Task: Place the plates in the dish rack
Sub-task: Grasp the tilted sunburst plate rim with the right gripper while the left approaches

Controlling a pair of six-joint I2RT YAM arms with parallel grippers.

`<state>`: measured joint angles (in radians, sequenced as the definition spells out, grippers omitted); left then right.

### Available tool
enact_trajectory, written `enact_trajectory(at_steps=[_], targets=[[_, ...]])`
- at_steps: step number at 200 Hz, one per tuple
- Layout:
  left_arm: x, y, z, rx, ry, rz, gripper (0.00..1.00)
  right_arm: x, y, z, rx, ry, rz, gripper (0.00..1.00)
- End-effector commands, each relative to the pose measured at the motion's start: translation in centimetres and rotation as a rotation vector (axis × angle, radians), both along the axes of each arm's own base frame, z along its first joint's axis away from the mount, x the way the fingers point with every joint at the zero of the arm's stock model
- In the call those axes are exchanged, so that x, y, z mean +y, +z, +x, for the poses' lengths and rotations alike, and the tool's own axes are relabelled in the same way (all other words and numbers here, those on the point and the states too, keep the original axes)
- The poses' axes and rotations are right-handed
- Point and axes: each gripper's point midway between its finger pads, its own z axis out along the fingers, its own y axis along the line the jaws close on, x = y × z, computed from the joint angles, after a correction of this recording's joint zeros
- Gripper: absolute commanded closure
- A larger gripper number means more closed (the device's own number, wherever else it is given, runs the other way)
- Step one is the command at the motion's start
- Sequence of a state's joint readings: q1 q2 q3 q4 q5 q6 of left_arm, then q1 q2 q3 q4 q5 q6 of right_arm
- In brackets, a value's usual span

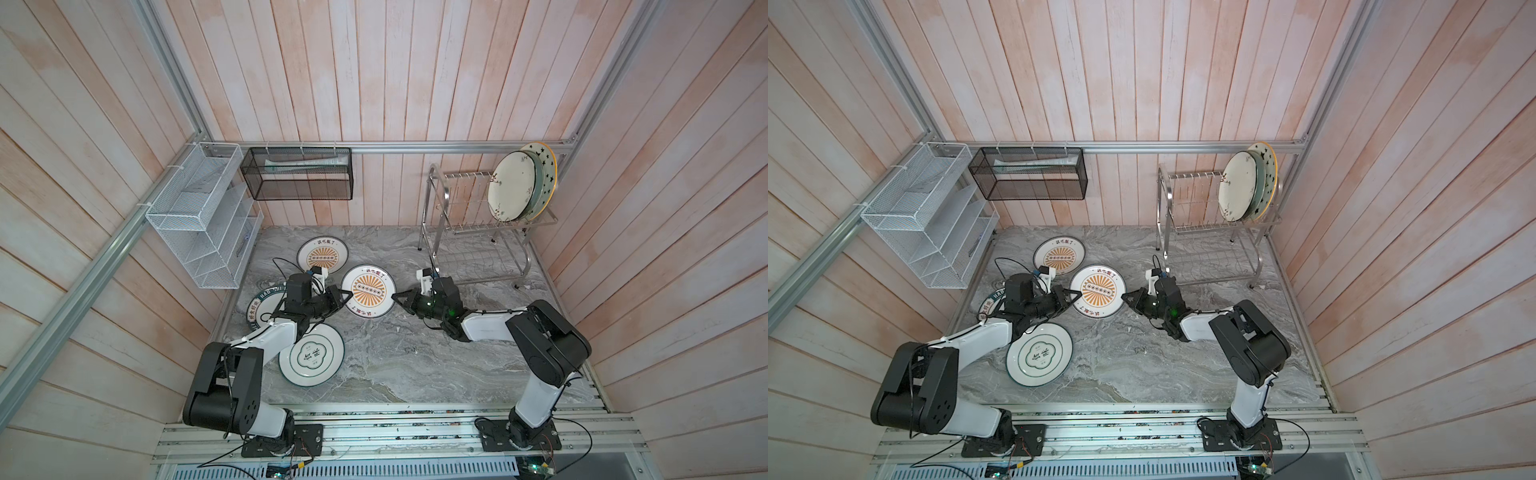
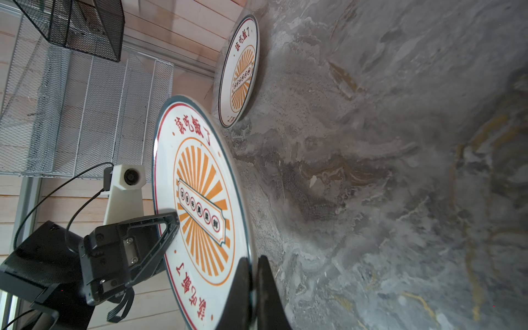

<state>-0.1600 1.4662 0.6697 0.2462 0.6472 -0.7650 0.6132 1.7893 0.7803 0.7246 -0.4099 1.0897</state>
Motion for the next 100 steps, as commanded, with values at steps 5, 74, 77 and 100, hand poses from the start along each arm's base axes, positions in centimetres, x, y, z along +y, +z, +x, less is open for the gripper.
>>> enact_trajectory(at_steps=[5,74,77,100], targets=[[-0.6,1.5,0.3,-0.044,-0.021,-0.007,1.0,0.8,3.8,-0.3,-0.136,0.047,0.021,0.93],[-0.7,6.1,-0.1,-0.164,-0.019,-0.061,1.0,-0.1,6.1,-0.3,-0.252,0.042,-0.047,0.73],[-0.7,6.4,-0.1,-0.171,-0.019,-0.063,1.0,-0.1,6.1,-0.3,-0.255,0.04,-0.049,0.73],[-0.5,8.4,-0.2,-0.224,-0.006,-0.074,1.0,-0.7,7.4,-0.3,-0.31,0.021,-0.075,0.69]])
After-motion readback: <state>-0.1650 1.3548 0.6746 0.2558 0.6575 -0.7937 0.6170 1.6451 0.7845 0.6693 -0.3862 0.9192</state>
